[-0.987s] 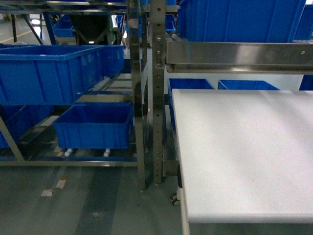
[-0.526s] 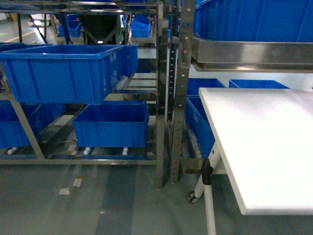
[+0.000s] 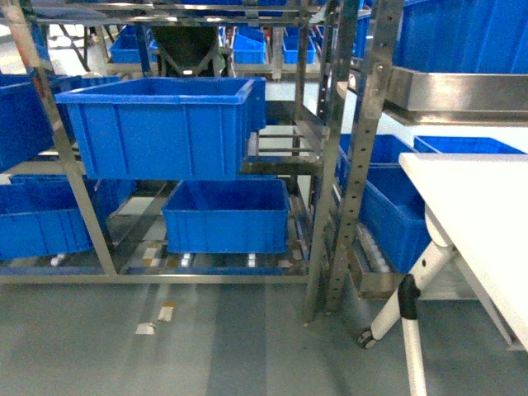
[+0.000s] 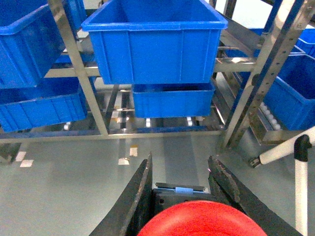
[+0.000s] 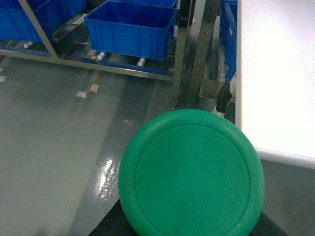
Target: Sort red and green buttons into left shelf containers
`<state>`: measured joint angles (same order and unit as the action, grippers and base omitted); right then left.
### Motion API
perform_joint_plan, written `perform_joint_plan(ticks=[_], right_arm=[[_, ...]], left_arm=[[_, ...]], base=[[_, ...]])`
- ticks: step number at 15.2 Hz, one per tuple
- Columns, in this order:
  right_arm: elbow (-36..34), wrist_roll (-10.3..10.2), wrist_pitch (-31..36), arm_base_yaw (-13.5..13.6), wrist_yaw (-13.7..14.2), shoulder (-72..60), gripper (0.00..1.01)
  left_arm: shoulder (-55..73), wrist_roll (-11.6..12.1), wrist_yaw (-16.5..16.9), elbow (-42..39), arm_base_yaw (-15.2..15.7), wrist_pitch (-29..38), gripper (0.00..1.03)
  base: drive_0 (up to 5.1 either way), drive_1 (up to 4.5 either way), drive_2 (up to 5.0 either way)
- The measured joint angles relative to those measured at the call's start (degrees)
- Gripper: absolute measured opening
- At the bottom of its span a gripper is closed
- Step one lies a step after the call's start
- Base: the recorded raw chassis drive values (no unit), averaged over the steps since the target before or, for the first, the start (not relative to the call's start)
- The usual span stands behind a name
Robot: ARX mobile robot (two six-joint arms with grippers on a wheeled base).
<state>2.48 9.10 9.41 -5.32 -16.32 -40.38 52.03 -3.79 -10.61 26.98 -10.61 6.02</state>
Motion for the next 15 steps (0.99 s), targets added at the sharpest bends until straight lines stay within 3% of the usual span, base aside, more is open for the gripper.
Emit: perform_joint_plan(ticks=[15], right_arm=[[0.00, 0.00, 0.04, 0.00, -0.02, 0.00, 0.26]], left_arm=[[0.00, 0.00, 0.04, 0.00, -0.02, -0.07, 0.30]], base=[[-4.7, 3.79, 1.1]])
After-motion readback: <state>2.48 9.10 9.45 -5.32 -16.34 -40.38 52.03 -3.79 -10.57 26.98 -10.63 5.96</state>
